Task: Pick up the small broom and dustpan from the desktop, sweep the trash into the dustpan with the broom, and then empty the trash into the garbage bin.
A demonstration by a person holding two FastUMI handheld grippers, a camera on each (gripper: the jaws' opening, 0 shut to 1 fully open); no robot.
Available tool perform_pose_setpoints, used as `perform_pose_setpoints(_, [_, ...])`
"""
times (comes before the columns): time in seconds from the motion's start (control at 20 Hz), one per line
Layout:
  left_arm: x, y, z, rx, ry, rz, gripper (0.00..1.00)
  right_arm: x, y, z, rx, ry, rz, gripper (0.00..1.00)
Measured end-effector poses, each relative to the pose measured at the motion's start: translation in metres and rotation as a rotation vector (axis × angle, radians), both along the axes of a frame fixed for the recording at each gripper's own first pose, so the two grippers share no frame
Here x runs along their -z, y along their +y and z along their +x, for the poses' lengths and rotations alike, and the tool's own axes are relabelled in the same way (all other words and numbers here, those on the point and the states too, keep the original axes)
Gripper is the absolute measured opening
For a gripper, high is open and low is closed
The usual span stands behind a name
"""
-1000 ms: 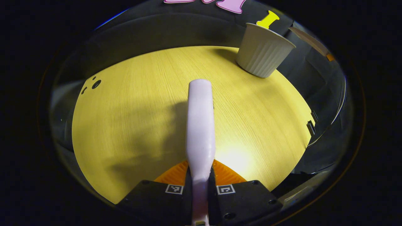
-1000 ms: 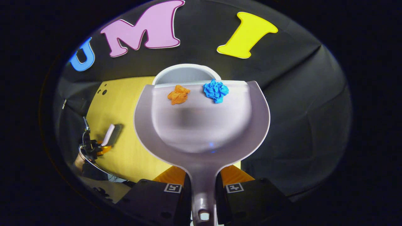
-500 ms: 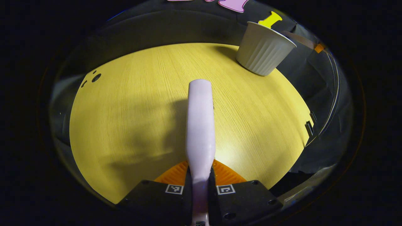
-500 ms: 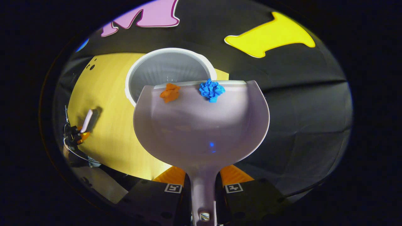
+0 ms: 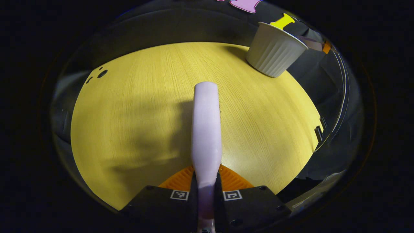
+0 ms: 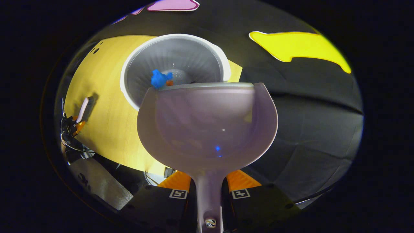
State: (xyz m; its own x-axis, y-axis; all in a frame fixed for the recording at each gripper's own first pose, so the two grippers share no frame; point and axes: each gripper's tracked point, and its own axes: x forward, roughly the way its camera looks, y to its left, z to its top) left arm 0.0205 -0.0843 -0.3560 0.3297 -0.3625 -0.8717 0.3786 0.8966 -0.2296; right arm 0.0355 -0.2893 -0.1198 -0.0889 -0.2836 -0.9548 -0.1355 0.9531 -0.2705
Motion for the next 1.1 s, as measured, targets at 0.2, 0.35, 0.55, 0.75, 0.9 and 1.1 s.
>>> perform_pose_setpoints(0.2, [0.0,0.001,-0.004,-0.011,0.005,-0.001,0.24,0.0,0.0,0.0,-0.003,-0.009,0.0,0.34])
perform_pose_setpoints(0.35, [0.0,0.003,-0.006,-0.014,0.006,0.003,0.24,-0.002,0.003,0.001,-0.001,-0.054,0.007,0.34])
perform_pose_setpoints(0.55, [-0.002,0.006,-0.001,-0.008,-0.007,0.025,0.24,-0.015,0.02,0.005,0.051,-0.206,0.092,0.34])
perform_pose_setpoints(0.75, [-0.009,0.008,0.005,-0.011,-0.018,0.029,0.27,-0.045,0.038,-0.002,0.073,-0.374,0.161,0.34])
perform_pose_setpoints(0.9, [-0.012,0.011,0.008,-0.01,-0.023,0.038,0.24,-0.06,0.063,-0.022,0.045,-0.449,0.207,0.34])
perform_pose_setpoints(1.1, [-0.013,0.016,0.011,-0.008,-0.03,0.048,0.24,-0.048,0.108,-0.051,-0.015,-0.487,0.257,0.34])
